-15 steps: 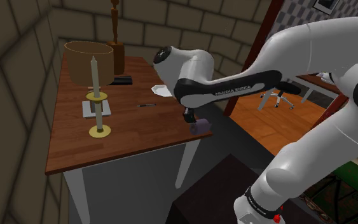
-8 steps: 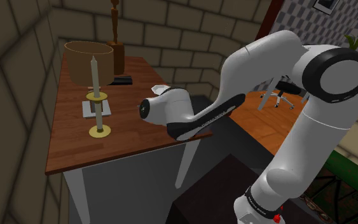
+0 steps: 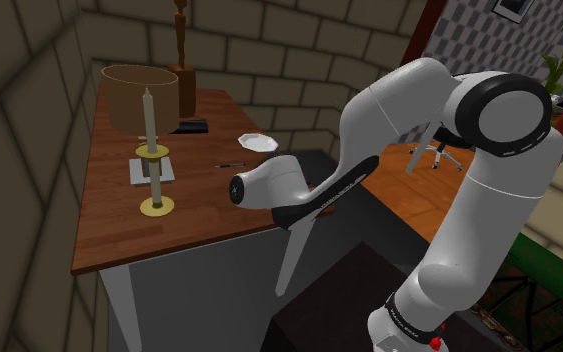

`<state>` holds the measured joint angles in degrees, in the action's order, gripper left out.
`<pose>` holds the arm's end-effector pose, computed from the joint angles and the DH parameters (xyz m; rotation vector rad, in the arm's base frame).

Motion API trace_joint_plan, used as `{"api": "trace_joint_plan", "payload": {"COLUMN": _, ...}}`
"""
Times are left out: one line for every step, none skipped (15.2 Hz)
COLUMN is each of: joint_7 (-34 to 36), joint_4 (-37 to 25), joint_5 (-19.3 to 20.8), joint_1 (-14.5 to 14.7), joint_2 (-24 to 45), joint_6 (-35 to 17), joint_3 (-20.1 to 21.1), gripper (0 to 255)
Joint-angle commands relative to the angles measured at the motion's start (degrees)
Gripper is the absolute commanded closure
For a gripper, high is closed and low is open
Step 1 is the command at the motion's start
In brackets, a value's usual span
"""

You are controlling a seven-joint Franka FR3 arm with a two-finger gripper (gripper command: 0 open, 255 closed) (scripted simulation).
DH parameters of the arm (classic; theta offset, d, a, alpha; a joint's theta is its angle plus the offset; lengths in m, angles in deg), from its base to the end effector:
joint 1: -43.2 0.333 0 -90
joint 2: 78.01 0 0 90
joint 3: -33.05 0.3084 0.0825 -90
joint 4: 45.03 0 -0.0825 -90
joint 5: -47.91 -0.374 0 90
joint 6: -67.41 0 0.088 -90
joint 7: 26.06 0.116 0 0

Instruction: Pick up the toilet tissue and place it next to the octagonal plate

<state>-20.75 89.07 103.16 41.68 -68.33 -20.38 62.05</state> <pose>0.4130 0.1075 0.2635 1.8225 0.8818 -0.6706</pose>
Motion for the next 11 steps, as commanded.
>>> {"api": "trace_joint_plan", "payload": {"joint_7": 0.1, "joint_4": 0.6, "joint_5": 0.7, "joint_1": -0.5, "joint_2": 0.0, "joint_6": -0.8, "joint_3": -0.4, "gripper": 0}}
{"api": "trace_joint_plan", "payload": {"joint_7": 0.1, "joint_4": 0.6, "joint_5": 0.7, "joint_1": -0.5, "joint_2": 0.0, "joint_6": -0.8, "joint_3": -0.4, "gripper": 0}}
{"api": "trace_joint_plan", "payload": {"joint_7": 0.1, "joint_4": 0.6, "joint_5": 0.7, "joint_1": -0.5, "joint_2": 0.0, "joint_6": -0.8, "joint_3": -0.4, "gripper": 0}}
{"api": "trace_joint_plan", "payload": {"joint_7": 0.1, "joint_4": 0.6, "joint_5": 0.7, "joint_1": -0.5, "joint_2": 0.0, "joint_6": -0.8, "joint_3": -0.4, "gripper": 0}}
{"api": "trace_joint_plan", "payload": {"joint_7": 0.1, "joint_4": 0.6, "joint_5": 0.7, "joint_1": -0.5, "joint_2": 0.0, "joint_6": -0.8, "joint_3": -0.4, "gripper": 0}}
{"api": "trace_joint_plan", "payload": {"joint_7": 0.1, "joint_4": 0.6, "joint_5": 0.7, "joint_1": -0.5, "joint_2": 0.0, "joint_6": -0.8, "joint_3": -0.4, "gripper": 0}}
{"api": "trace_joint_plan", "payload": {"joint_7": 0.1, "joint_4": 0.6, "joint_5": 0.7, "joint_1": -0.5, "joint_2": 0.1, "joint_6": -0.8, "joint_3": -0.4, "gripper": 0}}
{"api": "trace_joint_plan", "payload": {"joint_7": 0.1, "joint_4": 0.6, "joint_5": 0.7, "joint_1": -0.5, "joint_2": 0.0, "joint_6": -0.8, "joint_3": -0.4, "gripper": 0}}
{"api": "trace_joint_plan", "payload": {"joint_7": 0.1, "joint_4": 0.6, "joint_5": 0.7, "joint_1": -0.5, "joint_2": 0.0, "joint_6": -0.8, "joint_3": -0.4, "gripper": 255}}
{"api": "trace_joint_plan", "payload": {"joint_7": 0.1, "joint_4": 0.6, "joint_5": 0.7, "joint_1": -0.5, "joint_2": 0.0, "joint_6": -0.8, "joint_3": -0.4, "gripper": 255}}
{"api": "trace_joint_plan", "payload": {"joint_7": 0.1, "joint_4": 0.6, "joint_5": 0.7, "joint_1": -0.5, "joint_2": 0.0, "joint_6": -0.8, "joint_3": -0.4, "gripper": 255}}
